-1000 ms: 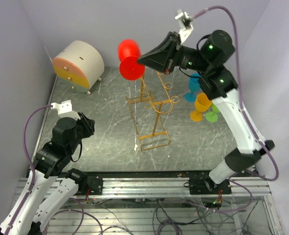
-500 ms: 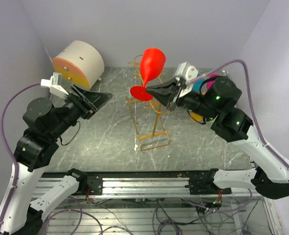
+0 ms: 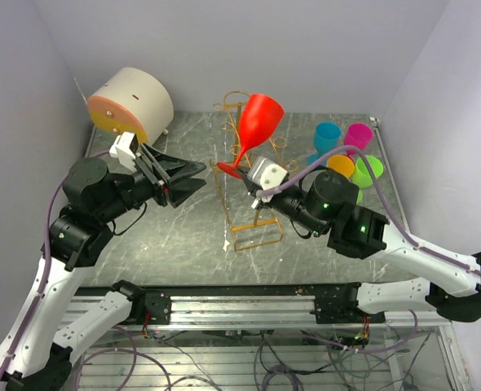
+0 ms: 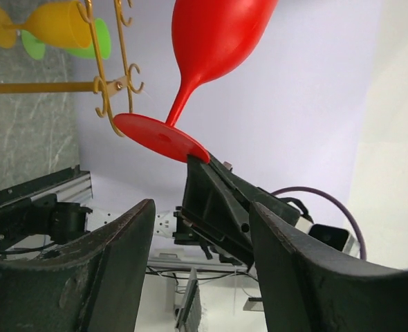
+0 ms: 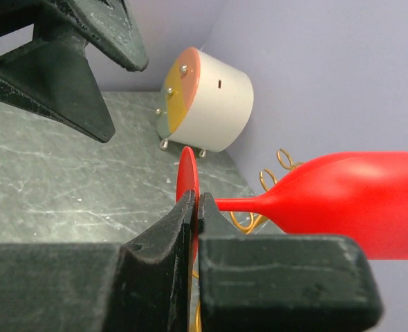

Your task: Take the wine glass off the wine glass rack

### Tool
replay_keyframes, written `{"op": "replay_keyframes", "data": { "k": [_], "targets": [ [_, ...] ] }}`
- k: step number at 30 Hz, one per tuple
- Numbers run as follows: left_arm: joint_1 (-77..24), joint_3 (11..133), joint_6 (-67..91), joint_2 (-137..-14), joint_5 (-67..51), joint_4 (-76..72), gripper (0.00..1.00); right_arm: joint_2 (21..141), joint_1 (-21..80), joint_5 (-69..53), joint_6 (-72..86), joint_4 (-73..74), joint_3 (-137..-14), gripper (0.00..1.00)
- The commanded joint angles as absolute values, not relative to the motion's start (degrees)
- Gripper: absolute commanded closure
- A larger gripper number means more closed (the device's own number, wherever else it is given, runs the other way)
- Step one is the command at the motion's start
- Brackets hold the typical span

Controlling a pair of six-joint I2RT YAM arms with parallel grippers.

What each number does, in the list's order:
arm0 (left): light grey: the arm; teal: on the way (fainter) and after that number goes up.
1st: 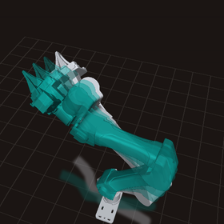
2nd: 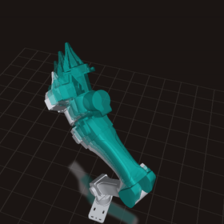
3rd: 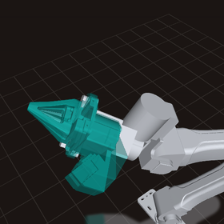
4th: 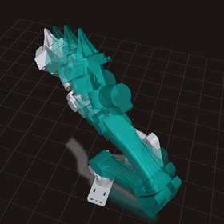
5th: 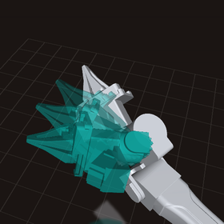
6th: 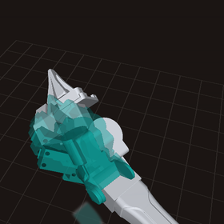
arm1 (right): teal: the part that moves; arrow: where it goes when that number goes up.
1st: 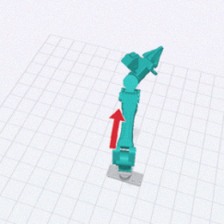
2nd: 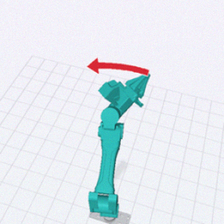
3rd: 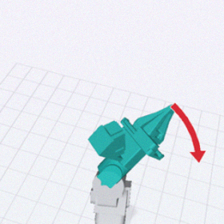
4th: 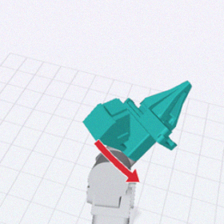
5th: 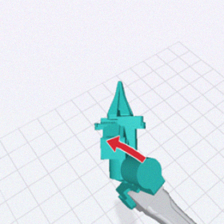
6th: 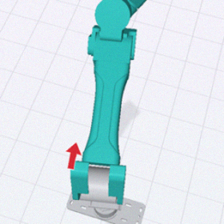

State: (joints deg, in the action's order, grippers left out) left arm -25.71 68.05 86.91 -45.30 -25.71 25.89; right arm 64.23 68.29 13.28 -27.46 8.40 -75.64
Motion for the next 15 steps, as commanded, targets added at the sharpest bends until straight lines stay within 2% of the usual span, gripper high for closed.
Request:
{"op": "replay_keyframes", "data": {
  "k": [1, 15],
  "targets": [
    [-25.84, 67.5, 90.66, -44.33, -29.51, 23.16, 0.32, 62.24, 71.92, 19.41, -35.48, -1.29, -73.0, 1.0],
    [-25.84, 67.64, 90.18, -44.65, -28.84, 24.74, 0.33, 66.34, 89.62, 33.57, -65.31, -24.89, -61.91, 1.0]
  ]
}}
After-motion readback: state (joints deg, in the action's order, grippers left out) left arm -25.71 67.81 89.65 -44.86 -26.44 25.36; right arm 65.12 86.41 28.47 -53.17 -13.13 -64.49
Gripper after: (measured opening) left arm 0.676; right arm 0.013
